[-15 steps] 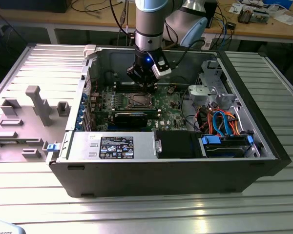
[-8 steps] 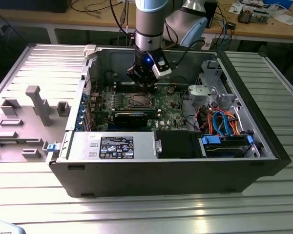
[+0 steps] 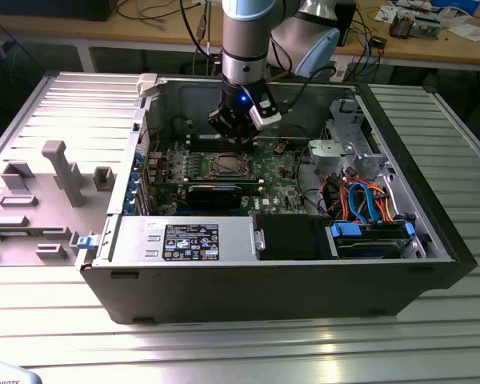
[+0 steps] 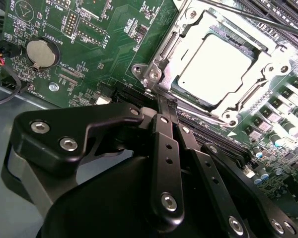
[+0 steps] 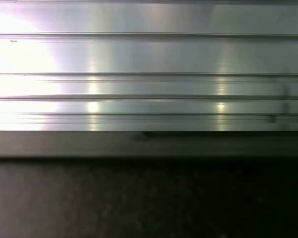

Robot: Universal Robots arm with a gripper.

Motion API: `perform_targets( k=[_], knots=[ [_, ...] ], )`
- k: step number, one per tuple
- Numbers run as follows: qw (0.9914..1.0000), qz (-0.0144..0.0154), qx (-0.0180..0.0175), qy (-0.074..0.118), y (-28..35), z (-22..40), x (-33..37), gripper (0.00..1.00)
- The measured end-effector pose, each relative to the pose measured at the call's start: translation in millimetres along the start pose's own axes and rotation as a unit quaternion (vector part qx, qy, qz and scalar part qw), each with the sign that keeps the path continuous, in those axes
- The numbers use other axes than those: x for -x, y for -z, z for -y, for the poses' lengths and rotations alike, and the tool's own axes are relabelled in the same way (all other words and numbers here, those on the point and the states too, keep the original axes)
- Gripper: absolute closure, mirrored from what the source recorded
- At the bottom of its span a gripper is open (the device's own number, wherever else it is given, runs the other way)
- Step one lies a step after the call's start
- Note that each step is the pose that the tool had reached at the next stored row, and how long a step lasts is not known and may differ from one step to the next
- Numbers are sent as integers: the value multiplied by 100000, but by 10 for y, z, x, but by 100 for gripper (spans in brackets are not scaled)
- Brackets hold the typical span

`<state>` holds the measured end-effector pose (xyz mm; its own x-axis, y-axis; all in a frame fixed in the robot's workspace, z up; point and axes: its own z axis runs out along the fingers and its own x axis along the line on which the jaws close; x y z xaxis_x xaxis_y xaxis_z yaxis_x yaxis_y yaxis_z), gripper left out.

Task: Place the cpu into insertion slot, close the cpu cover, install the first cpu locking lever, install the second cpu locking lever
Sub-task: 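Install the first cpu locking lever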

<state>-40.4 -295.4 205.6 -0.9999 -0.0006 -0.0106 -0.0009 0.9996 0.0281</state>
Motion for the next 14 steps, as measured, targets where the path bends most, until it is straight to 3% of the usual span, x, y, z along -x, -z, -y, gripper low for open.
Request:
perform_targets(
  k=[14],
  knots=[
    [100000, 13, -20, -6, 13, 7, 8, 89]
  ],
)
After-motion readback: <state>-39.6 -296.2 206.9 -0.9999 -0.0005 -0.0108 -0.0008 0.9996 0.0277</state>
